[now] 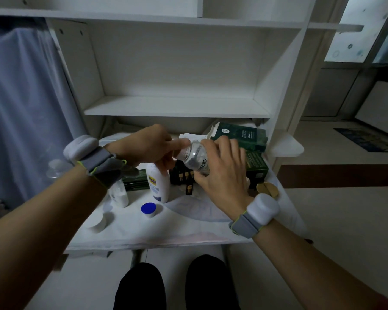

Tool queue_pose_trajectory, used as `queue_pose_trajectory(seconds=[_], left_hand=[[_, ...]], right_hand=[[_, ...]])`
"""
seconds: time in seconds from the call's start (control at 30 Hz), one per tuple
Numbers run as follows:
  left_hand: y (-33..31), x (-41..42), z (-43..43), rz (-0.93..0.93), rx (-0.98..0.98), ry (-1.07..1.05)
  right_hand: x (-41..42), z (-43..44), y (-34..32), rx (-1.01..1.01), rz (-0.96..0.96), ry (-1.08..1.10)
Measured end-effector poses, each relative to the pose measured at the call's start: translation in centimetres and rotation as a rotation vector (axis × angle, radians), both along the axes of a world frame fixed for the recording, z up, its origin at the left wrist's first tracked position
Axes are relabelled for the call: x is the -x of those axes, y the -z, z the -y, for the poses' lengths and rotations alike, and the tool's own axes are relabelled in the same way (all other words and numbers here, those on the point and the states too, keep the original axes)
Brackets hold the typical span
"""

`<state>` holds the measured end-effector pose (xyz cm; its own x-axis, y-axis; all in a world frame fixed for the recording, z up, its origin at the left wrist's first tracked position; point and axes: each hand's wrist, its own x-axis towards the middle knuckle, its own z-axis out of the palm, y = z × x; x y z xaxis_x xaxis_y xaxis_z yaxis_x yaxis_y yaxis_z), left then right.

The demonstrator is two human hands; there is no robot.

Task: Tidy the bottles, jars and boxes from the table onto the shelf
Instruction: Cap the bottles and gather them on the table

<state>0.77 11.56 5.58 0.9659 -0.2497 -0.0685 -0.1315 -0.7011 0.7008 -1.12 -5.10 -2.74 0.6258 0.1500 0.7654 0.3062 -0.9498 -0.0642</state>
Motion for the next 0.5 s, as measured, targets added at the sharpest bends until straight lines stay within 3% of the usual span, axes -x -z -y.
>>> queue_pose_trajectory(seconds=[0.27,0.5], left_hand=[[0.50,0.18,-0.09,-0.131,0.060,-0.069],[0.72,-0.18,-0.53,0.051,-0.052,0.058]], right_hand=[[-0.12,-0.12,0.08,-0.003,0.053,-0.032],[-0.86,0.44,0.43,-0.045,-0.052,-0.072]])
